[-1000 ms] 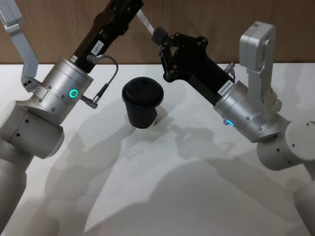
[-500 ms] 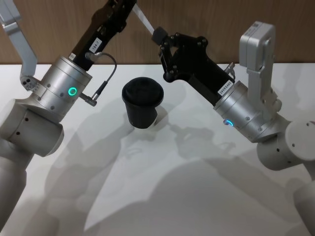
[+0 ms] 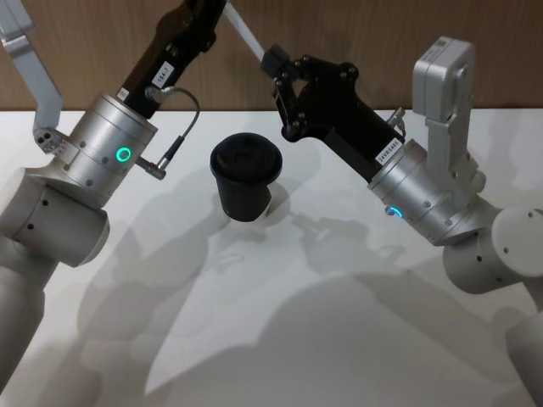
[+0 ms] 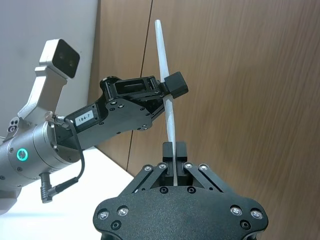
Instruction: Pick up the straw with one hand, pass it to the other hand, and insert it into the cup.
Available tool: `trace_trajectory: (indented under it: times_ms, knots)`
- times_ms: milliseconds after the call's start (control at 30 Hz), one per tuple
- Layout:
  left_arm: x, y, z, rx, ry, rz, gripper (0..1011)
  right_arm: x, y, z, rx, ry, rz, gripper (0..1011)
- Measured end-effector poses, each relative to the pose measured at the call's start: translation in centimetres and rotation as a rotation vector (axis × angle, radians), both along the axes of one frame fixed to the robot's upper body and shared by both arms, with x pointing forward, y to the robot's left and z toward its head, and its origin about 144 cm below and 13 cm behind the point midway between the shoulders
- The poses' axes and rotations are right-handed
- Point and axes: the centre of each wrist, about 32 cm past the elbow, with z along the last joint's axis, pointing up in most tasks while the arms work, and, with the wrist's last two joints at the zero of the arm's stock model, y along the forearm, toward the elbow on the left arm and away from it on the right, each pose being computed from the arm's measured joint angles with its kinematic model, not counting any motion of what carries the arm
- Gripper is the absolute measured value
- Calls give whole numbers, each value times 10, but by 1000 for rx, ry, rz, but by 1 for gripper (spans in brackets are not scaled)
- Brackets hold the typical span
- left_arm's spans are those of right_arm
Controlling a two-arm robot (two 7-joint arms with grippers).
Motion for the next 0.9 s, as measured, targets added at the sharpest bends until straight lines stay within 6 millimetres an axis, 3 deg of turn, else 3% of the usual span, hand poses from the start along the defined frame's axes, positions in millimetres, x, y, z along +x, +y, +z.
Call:
trace_trajectory:
  times_ms: [133, 533, 900]
  knots:
    - [1, 0, 0, 0, -1, -1, 10, 0, 0, 0, 0, 0, 0, 107]
    - [2, -2, 1, 5, -6, 1, 10, 0, 0, 0, 0, 0, 0, 515]
    - [-1, -3, 2, 73, -14, 53, 10, 0, 0, 0, 0, 0, 0, 823]
